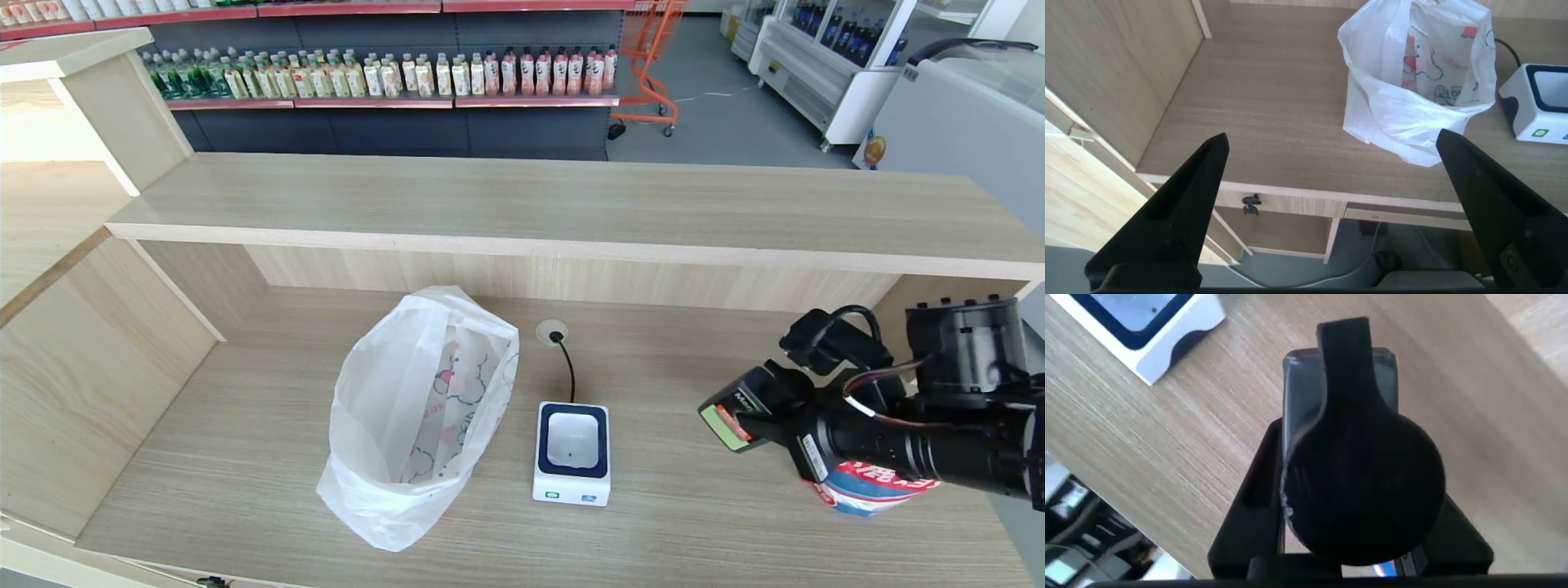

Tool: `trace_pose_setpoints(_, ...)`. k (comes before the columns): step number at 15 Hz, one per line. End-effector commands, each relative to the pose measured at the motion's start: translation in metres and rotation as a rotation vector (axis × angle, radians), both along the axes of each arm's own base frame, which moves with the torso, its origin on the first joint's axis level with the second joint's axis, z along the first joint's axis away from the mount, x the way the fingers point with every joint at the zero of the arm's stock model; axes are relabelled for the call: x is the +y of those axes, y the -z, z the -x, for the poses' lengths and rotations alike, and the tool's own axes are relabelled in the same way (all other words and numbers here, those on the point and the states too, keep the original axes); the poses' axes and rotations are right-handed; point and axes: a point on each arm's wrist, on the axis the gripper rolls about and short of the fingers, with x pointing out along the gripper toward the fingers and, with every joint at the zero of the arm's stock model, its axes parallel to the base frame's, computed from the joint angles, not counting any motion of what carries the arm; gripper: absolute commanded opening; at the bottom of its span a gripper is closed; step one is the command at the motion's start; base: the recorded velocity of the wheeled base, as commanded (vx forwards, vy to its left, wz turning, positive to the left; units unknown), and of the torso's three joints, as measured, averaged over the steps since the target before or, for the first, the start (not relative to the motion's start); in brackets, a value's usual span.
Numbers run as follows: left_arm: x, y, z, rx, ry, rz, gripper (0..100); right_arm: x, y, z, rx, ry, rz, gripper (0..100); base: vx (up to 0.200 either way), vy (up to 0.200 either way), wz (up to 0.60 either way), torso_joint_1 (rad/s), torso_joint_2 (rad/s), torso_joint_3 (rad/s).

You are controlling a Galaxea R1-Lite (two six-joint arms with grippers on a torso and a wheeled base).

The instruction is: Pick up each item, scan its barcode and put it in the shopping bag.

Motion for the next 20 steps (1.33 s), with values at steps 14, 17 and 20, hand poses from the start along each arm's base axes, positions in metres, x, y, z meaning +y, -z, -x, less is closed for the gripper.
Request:
trace_pose_setpoints(14, 0.0, 0.0, 0.0, 0.0, 0.0, 0.0, 100, 0.026, 0.033, 0.065, -1.218, -1.589, 1.14, 0, 0.0, 0.0, 0.0, 0.0, 0.0, 0.0)
trace_pose_setpoints(17, 0.0, 0.0, 0.0, 0.0, 0.0, 0.0, 100, 0.045, 0.029, 0.062, -1.562, -1.614, 1.004, 0, 0.0, 0.0, 0.0, 0.0, 0.0, 0.0)
trace_pose_setpoints(20, 0.0, 0.0, 0.0, 0.0, 0.0, 0.0, 100, 0.051, 0.023, 0.058, -1.633, -1.591, 0.992, 0, 0.0, 0.0, 0.0, 0.0, 0.0, 0.0)
